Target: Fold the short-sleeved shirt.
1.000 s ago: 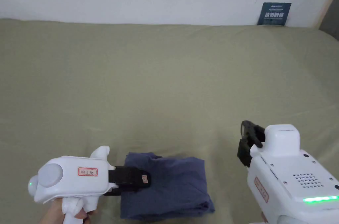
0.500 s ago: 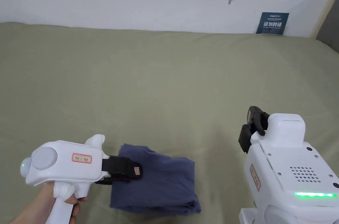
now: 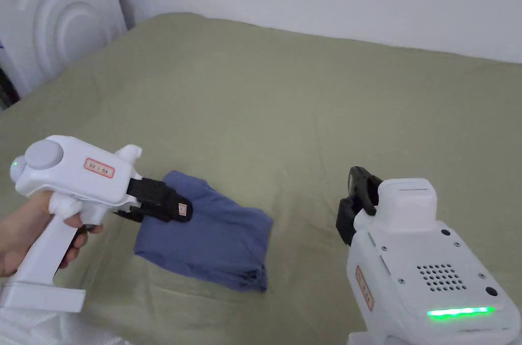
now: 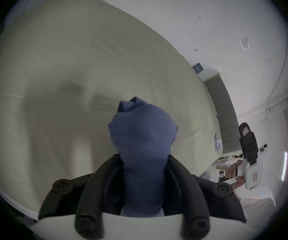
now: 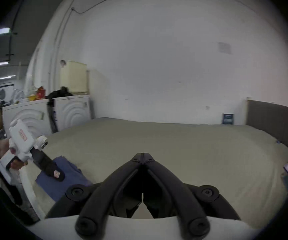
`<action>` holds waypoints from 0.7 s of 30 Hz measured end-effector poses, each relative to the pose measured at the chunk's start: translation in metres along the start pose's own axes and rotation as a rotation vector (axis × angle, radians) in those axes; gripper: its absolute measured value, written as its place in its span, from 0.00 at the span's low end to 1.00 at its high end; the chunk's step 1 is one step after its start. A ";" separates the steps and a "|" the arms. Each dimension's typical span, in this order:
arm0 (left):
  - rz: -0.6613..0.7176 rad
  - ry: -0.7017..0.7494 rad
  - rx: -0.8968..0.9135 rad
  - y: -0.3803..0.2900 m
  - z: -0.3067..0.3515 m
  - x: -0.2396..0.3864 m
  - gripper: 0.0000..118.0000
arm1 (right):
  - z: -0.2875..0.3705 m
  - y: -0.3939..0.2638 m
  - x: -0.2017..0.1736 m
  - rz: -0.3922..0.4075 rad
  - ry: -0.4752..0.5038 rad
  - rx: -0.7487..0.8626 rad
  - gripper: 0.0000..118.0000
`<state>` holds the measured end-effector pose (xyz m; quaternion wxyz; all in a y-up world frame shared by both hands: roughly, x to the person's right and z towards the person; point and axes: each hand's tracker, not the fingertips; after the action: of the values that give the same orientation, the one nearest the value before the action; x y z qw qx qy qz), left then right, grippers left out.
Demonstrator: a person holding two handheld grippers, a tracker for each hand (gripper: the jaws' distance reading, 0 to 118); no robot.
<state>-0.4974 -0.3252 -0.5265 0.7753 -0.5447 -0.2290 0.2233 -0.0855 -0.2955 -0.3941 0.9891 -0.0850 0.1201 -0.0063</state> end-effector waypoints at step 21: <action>-0.055 0.262 -0.092 0.102 0.063 -0.099 0.28 | -0.109 -0.047 -0.125 0.000 0.282 -0.115 0.00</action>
<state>-0.6242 -0.3060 -0.6147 0.7787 -0.5974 -0.1508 0.1183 -0.2329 -0.3556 -0.4610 0.9560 -0.1398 0.2579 -0.0114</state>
